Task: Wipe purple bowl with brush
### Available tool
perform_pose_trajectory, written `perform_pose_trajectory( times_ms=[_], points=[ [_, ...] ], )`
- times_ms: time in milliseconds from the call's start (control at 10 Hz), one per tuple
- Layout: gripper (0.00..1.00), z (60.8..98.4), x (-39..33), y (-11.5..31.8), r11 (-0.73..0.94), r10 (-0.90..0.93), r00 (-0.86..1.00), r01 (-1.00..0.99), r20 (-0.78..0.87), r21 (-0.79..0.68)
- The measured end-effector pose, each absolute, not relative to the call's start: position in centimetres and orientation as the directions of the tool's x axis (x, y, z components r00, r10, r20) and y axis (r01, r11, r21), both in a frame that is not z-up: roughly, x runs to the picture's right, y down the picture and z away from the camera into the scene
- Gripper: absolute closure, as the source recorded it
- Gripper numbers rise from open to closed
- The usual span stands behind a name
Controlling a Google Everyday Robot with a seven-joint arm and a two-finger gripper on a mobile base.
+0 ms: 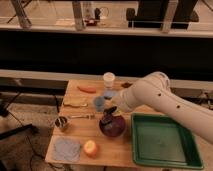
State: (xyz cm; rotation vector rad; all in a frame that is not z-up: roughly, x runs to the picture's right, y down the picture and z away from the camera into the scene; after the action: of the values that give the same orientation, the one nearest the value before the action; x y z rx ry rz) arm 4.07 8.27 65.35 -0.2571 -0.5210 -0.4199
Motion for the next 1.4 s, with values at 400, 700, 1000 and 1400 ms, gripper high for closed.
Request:
perform_pose_trajectory(
  times_ms=[400, 700, 1000, 1400],
  points=[
    [1.0, 63.4, 5.2, 10.0, 0.876, -0.308, 0.792, 0.452, 0.527, -0.168],
    [1.0, 63.5, 7.3, 10.7, 0.882, -0.28, 0.818, 0.426, 0.503, -0.201],
    [1.0, 65.0, 8.6, 9.9, 0.895, -0.275, 0.843, 0.4, 0.463, -0.196],
    [1.0, 67.3, 8.8, 7.8, 0.902, -0.3, 0.858, 0.397, 0.416, -0.17]
  ],
)
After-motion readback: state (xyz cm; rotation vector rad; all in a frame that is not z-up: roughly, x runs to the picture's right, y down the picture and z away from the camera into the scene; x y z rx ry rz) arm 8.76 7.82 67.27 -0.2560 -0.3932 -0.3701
